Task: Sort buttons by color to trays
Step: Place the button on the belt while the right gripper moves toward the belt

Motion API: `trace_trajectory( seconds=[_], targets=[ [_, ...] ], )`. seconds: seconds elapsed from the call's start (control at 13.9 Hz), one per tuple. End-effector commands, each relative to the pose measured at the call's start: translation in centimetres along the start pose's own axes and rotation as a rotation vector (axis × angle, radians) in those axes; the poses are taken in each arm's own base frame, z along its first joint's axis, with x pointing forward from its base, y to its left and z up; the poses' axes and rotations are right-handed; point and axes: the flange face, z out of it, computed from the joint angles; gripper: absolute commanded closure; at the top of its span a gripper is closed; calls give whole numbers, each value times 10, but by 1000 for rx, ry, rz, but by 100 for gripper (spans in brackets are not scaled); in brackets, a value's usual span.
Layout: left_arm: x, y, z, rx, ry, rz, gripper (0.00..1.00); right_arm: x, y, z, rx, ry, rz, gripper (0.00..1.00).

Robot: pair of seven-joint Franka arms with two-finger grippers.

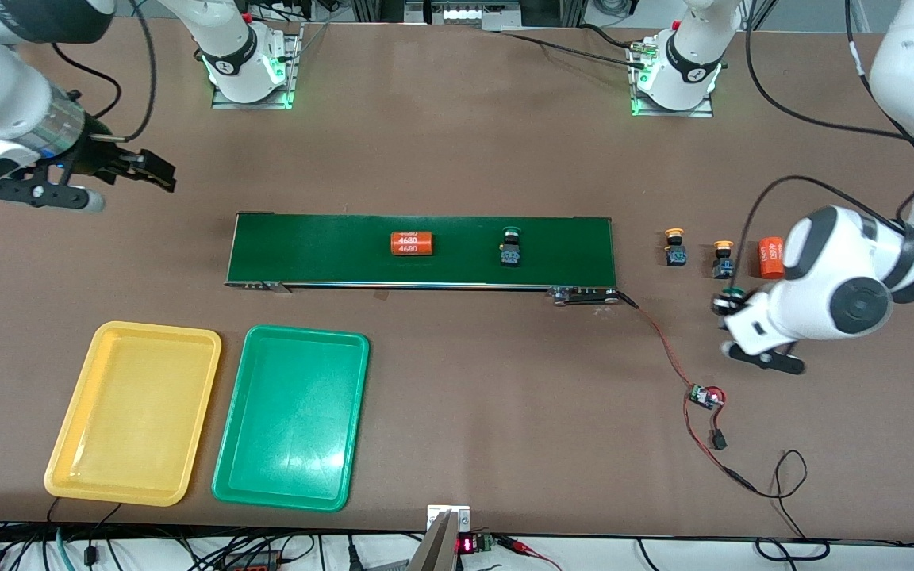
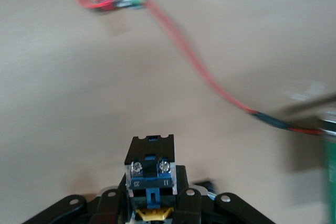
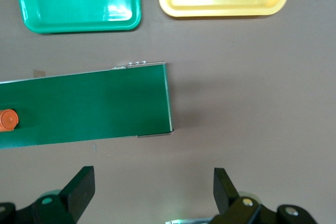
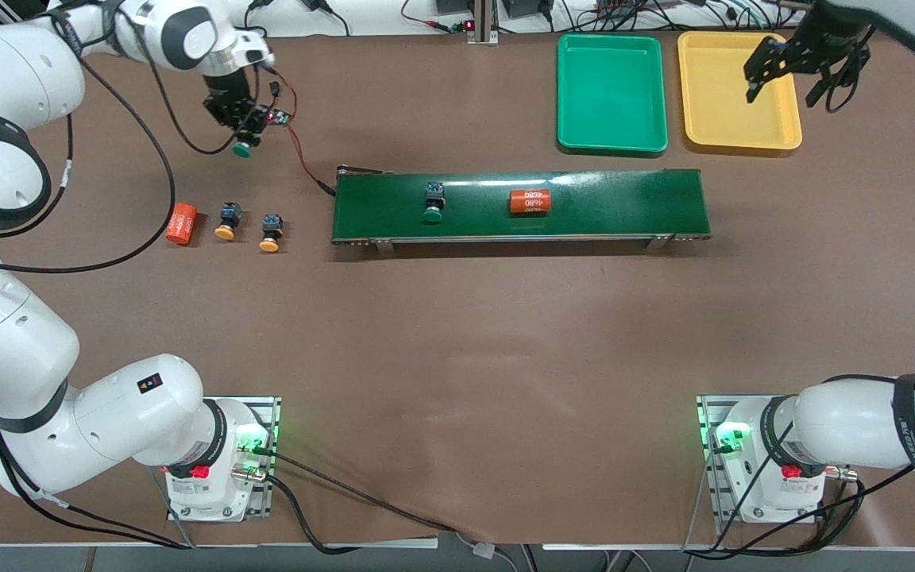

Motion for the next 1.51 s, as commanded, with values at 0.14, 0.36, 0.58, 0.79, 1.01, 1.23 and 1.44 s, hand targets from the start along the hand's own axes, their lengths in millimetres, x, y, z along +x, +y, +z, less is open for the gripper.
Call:
trace_trajectory(
  seconds=[0.14, 0.36, 0.58, 0.79, 1.01, 1.23, 1.44],
  targets=[
    [-12, 118, -8, -33, -17, -92, 83, -72, -12, 33, -22, 67, -23, 0],
    [-15, 182, 13, -61, -36, -193, 83, -84, -49, 41, -22, 109, 7, 0],
    [-25, 238, 40, -111, 24, -226, 82, -98, -110, 62, -38, 179, 45, 0],
    [-29, 250, 46, -114, 29, -207, 79, -104, -145, 81, -6, 180, 46, 0],
    [-31, 248, 55, -103, 18, -191, 48, -98, -151, 87, 71, 157, 83, 0],
    [-29, 242, 49, -92, 12, -211, 0, -93, -156, 91, 98, 170, 83, 0],
    [-20, 217, -1, -27, -11, -224, 0, -85, -164, 103, 166, 151, 107, 0]
  ],
)
